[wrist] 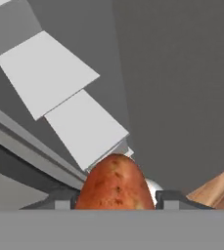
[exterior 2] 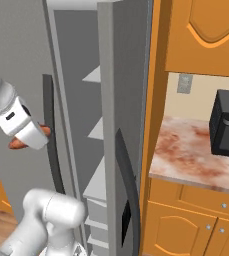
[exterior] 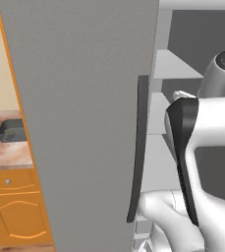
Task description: Take the garlic and sweet potato out of the freezer and place them in the tupperware container on the counter. Then put the tupperware containing the vegetables back in the freezer.
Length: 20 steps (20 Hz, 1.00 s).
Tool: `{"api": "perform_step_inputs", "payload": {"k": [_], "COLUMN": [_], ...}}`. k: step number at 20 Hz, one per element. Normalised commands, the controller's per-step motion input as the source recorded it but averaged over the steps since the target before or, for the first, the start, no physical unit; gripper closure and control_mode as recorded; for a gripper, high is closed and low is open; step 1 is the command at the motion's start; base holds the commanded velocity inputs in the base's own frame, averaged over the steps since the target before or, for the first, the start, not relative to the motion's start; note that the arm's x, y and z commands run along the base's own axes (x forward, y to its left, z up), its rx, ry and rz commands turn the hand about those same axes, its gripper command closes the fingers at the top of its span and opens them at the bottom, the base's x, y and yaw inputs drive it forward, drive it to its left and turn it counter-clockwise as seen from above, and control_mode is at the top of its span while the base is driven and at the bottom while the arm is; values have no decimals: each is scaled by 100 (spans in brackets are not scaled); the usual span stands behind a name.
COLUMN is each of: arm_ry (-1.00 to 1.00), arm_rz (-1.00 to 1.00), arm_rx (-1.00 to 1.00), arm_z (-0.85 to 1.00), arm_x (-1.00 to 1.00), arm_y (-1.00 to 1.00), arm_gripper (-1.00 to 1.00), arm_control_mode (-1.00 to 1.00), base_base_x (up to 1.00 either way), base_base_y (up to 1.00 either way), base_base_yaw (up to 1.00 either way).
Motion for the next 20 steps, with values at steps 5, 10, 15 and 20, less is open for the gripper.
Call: {"api": "perform_step_inputs", "payload": {"k": [5,10,15,20], "arm_ry": [5,0,0,0], "arm_rz": [0,0,0,0], "arm_rx": [1,0,0,0], "arm_z": [0,0,0,0], "arm_x": [-29,0,0,0], "arm_y": [3,0,0,0], "arm_gripper": [100,100,100,100], "arm_control_mode": [100,100,100,100], "base_base_x": [-33,-87,-13,21], "base_base_y": [8,75,100,100], "base_base_yaw": [0,0,0,-11]}}
